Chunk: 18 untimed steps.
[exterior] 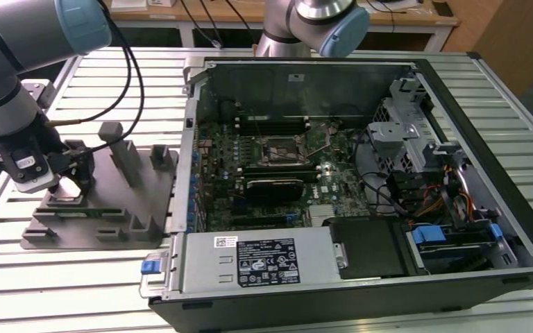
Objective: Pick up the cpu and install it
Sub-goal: 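Pick up the cpu and move it towards the insertion slot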
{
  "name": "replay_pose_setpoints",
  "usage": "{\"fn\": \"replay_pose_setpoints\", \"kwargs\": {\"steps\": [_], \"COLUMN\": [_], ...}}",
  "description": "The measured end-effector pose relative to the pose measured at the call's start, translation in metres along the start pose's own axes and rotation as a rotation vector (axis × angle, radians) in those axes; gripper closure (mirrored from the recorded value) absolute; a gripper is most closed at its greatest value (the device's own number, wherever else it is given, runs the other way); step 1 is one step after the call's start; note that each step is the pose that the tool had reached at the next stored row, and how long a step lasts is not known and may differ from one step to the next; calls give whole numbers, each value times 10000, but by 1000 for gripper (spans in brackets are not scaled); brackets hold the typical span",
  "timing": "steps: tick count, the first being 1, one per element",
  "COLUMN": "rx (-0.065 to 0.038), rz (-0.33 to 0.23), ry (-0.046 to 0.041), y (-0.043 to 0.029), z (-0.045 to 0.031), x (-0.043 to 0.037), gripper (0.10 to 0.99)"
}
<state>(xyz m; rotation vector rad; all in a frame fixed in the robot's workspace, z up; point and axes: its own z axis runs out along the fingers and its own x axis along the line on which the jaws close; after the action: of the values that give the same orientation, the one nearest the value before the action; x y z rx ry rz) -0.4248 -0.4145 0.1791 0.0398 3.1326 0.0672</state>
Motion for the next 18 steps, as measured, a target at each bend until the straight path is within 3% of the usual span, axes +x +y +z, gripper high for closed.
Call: {"fn": "replay_pose_setpoints", "kwargs": {"steps": [7,18], "rx": [-1,0], "rz": [-1,0], "ry": [-1,0], "y": [3,3], "z": [-59,-64], "x": [-1,-1], "gripper": [541,541]}}
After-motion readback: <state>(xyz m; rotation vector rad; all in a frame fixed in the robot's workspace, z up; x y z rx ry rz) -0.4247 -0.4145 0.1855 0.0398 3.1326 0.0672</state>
